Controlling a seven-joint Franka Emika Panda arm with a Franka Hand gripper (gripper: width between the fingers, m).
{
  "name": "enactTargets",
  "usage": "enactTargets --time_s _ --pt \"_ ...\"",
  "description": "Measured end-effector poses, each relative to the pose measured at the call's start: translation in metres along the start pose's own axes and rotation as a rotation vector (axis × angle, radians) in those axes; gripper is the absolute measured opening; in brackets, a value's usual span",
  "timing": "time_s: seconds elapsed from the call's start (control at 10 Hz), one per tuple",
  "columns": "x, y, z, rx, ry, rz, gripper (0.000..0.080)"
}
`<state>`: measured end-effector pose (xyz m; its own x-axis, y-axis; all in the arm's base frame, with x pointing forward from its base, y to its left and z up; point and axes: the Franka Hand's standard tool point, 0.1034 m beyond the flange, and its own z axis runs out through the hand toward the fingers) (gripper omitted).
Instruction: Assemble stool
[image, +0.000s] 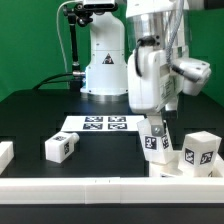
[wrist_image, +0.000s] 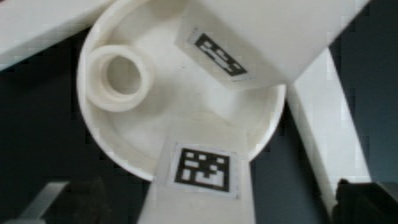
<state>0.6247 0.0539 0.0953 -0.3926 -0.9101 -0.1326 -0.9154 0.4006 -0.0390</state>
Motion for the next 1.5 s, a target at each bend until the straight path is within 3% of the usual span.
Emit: enactTargets --time_s 0.2,0.5,0.8,1.5 --pt "-0.0048 -0.0022 -0.0119 0.007 -0.014 -0.051 0.0647" --pt "-0.0033 -0.0015 -0.0088 0.005 -0.009 -0.311 0.0649" --pt "-0.0054 0.0009 -0.0103 -0.023 0.016 -0.658 0.0649" --pt "-0.0048 0.0013 -0.0115 -0.038 0.031 -1.146 0.0649"
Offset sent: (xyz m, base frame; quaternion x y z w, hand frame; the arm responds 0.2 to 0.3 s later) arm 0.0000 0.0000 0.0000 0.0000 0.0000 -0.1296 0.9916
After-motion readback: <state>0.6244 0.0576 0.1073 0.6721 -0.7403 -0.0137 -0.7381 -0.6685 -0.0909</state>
